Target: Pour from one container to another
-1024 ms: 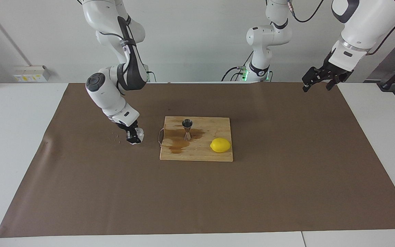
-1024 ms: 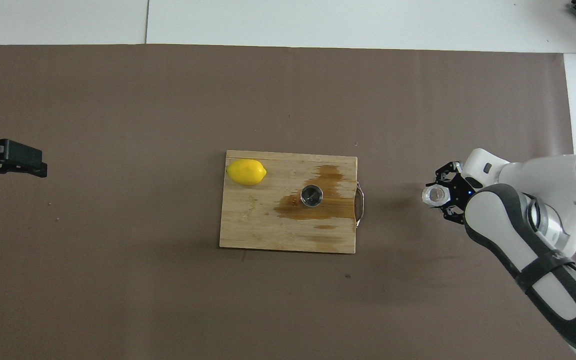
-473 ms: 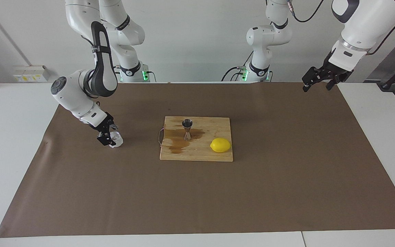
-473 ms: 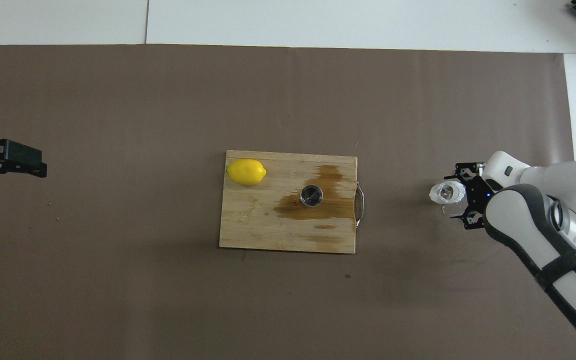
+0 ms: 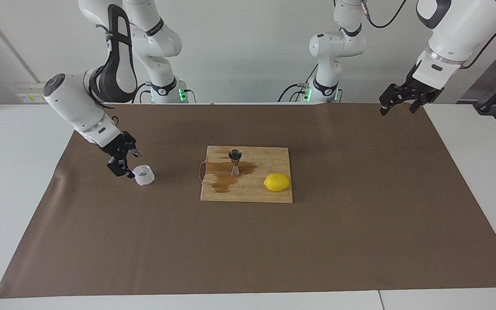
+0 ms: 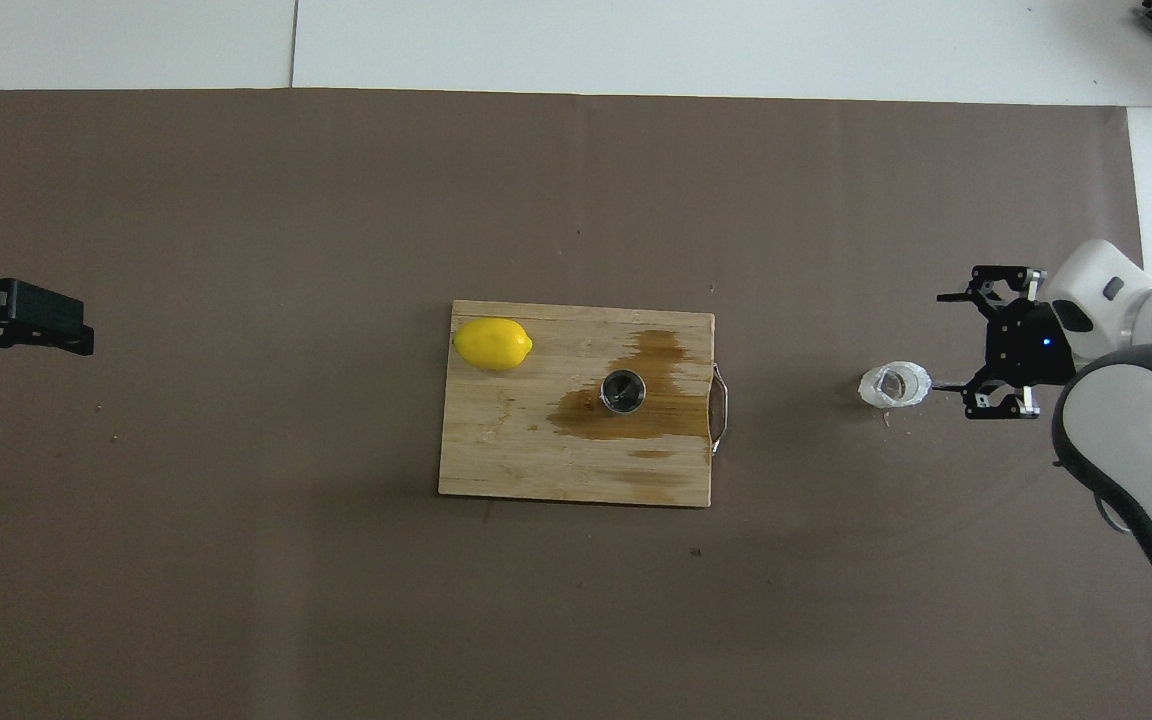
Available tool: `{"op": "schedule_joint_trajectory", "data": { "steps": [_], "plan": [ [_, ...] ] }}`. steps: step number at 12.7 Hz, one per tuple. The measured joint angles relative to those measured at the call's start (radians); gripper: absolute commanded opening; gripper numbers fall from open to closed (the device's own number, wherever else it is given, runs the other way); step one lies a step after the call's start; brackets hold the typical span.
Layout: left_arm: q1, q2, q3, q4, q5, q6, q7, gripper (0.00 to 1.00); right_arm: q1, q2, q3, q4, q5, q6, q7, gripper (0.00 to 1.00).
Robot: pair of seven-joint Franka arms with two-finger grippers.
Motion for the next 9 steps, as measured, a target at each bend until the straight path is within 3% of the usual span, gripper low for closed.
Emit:
{"op": "schedule_joint_trajectory", "data": {
  "steps": [3,9],
  "plan": [
    [0.000,0.000,0.000,0.000,0.000,0.000,0.000,1.00,0.009,-0.047,0.010,0.117,-0.118,-0.122,0.360,1.00],
    [0.000,0.000,0.000,0.000,0.000,0.000,0.000,1.00,0.160,-0.035,0.018,0.371,-0.377,-0.316,1.225,1.00]
  ]
}}
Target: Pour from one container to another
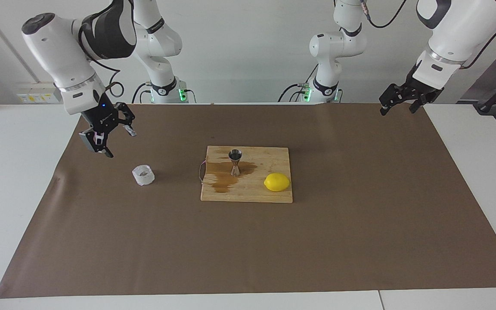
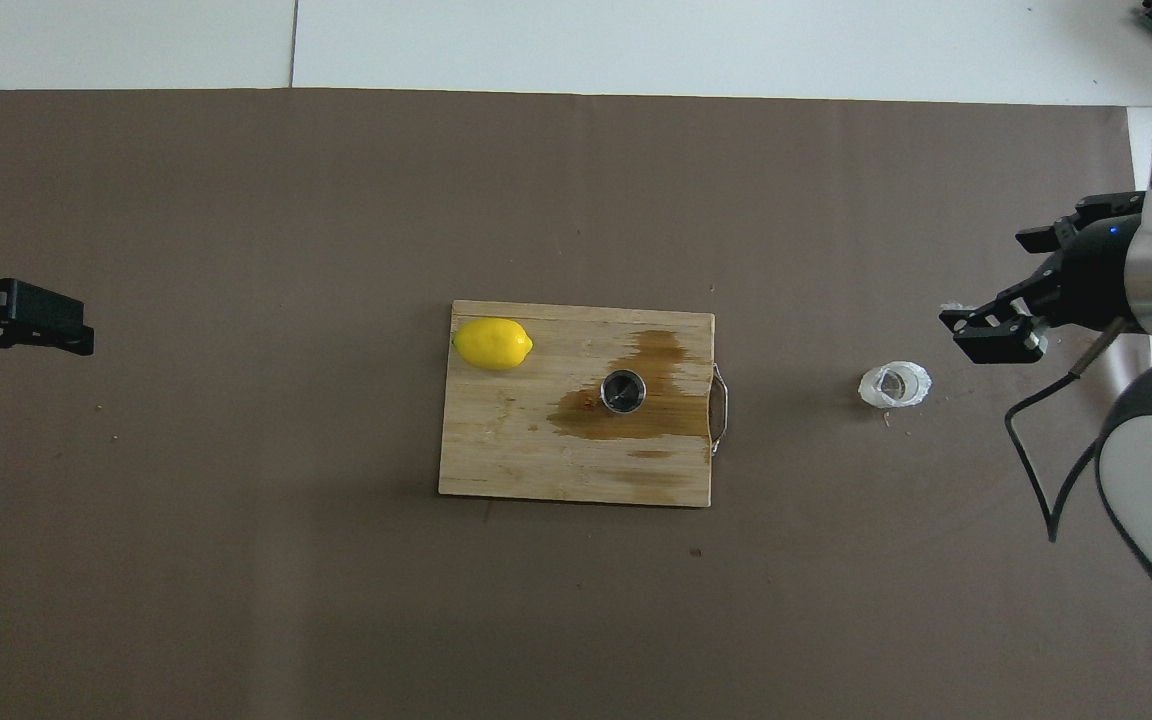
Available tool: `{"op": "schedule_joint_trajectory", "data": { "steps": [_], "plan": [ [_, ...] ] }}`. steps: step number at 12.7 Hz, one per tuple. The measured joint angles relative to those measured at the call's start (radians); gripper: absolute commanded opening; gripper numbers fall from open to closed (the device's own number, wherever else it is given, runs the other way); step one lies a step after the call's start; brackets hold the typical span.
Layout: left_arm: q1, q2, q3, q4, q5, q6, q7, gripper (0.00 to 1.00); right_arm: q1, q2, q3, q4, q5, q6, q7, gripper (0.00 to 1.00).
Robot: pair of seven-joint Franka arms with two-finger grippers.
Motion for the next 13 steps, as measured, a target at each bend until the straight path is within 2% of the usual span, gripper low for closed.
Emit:
{"op": "schedule_joint_trajectory", "data": {
  "steps": [3,7,9,13],
  "plan": [
    [0.000,0.000,0.000,0.000,0.000,0.000,0.000,1.00,0.023,0.040,0.002,0.123,-0.050,-0.156,0.373,1.00],
    [0.000,0.000,0.000,0.000,0.000,0.000,0.000,1.00,0.007,0.066,-0.009,0.158,-0.050,-0.280,0.707,1.00],
    [0.000,0.000,0.000,0.000,0.000,0.000,0.000,1.00,0.007,0.066,-0.010,0.159,-0.050,-0.322,0.799,1.00],
    [0.000,0.000,0.000,0.000,0.000,0.000,0.000,1.00,0.007,0.066,-0.010,0.159,-0.060,-0.345,0.821,1.00]
  ]
}}
